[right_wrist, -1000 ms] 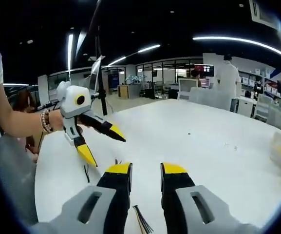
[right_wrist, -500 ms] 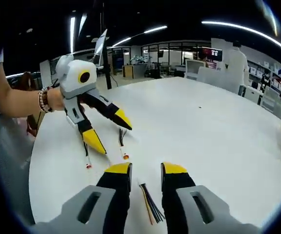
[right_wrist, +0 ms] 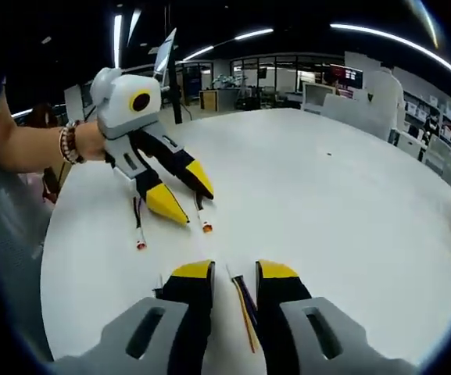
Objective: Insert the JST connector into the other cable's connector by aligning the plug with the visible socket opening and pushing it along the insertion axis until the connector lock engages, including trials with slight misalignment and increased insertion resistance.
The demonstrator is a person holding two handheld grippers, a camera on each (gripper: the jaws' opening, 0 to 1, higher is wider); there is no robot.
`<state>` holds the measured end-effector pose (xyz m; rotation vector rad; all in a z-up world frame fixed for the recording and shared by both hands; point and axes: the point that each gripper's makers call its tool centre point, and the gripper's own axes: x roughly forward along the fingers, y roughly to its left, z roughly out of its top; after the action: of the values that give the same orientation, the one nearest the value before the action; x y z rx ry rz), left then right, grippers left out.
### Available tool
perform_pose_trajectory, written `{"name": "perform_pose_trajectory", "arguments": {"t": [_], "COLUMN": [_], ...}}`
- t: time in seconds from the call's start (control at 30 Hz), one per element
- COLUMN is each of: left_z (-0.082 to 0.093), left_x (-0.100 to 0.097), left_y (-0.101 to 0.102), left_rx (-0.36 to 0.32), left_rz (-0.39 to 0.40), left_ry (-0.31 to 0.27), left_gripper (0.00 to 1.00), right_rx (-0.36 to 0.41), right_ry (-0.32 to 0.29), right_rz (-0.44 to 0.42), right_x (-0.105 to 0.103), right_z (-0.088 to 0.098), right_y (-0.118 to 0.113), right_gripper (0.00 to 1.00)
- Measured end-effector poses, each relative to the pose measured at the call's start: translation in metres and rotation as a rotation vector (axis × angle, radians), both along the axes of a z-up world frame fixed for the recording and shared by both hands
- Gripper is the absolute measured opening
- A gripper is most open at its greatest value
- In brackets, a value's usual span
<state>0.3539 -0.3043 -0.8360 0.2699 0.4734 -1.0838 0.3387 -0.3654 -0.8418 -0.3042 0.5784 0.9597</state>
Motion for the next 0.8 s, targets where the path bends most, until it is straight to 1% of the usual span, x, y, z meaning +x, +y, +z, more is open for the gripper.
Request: {"name": "perform_pose_trajectory", "arguments": {"t": [0.2, 0.33, 0.4, 0.5, 0.6, 0.7, 0.8], "left_z": [-0.007, -0.009, -0.009, -0.008, -0.008, -0.008, -0.008], "left_x": [-0.004, -0.006, -0.006, -0.008, -0.009, -0.012, -0.015], "left_y": [-0.004, -0.004, -0.004, -0.004, -0.004, -0.004, -0.004], "left_rx": [0.016, 0.024, 0.024, 0.011, 0.011, 0.013, 0.020], "left_rz": [-0.033, -0.042, -0.043, -0.041, -0.041, -0.053, -0.068], "left_ry": [0.005, 0.005, 0.007, 0.020, 0.020, 0.020, 0.018], "left_gripper": [0.15, 0.11, 0.11, 0.08, 0.06, 0.01, 0.01], "right_rx": [-0.029, -0.022, -0.042, -0.048, -0.046, -0.045, -0.037], "right_ry": [0.017, 0.013, 0.010, 0.000, 0.005, 0.004, 0.000], "right_rz": [-0.004, -0.002, 0.006, 0.024, 0.046, 0.062, 0.084], "right_x": [0.001, 0.001, 0.000, -0.003, -0.006, -0.009, -0.013], "right_z": [-0.007, -0.006, -0.009, -0.008, -0.008, -0.007, -0.005], "right_y": [-0.010, -0.009, -0.008, -0.005, -0.002, -0.001, 0.003], "right_gripper": [0.13, 0.08, 0.06, 0.05, 0.05, 0.04, 0.04]}}
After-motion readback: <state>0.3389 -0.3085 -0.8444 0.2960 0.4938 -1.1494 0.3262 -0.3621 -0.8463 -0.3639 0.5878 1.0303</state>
